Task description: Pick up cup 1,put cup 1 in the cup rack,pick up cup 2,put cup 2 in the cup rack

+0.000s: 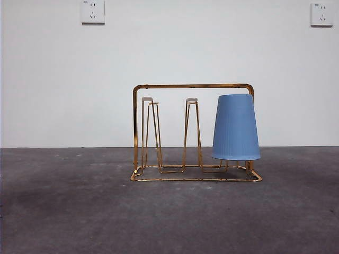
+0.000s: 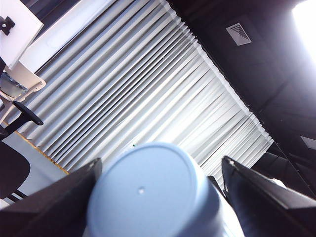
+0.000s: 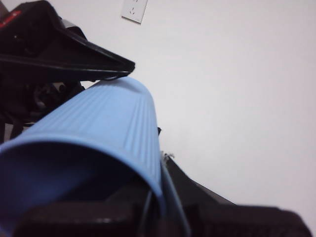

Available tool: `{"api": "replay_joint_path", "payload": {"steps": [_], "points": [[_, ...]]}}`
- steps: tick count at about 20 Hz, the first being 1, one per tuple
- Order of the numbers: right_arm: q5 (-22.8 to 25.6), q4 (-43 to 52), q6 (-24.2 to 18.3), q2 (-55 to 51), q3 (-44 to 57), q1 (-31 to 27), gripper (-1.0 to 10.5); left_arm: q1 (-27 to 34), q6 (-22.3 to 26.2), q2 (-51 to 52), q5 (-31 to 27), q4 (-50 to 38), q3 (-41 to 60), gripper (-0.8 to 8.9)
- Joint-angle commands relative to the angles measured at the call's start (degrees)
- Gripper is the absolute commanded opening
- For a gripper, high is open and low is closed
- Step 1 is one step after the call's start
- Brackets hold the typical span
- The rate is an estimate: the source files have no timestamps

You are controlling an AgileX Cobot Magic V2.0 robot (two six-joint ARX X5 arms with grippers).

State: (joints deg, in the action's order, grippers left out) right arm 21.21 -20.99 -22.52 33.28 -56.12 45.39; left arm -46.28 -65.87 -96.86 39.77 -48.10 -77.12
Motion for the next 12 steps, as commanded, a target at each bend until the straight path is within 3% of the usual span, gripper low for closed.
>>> {"api": "replay_joint_path", "payload": {"steps": [1,3,7,10,12], "points": [[2.71,1.42,-0.2,1.2,0.92,0.0,-0.1,-0.46,0.09,-0.33,0.68,-1.31,0.24,3.61],[5.09,2.64,-0.17,1.57,0.92,0.0,-0.1,-0.55,0.09,-0.33,0.66,-1.31,0.24,2.7],[6.08,2.99,-0.17,2.21,0.92,-0.02,-0.1,-0.59,0.07,-0.33,0.04,-1.33,0.24,2.67],[6.47,2.47,-0.17,3.5,0.92,-0.02,-0.1,-0.59,0.07,-0.33,-0.42,-1.33,0.24,0.79],[6.47,1.7,-0.15,4.48,0.92,-0.02,-0.1,-0.59,0.09,-0.33,-0.39,-1.29,0.24,0.09]]}}
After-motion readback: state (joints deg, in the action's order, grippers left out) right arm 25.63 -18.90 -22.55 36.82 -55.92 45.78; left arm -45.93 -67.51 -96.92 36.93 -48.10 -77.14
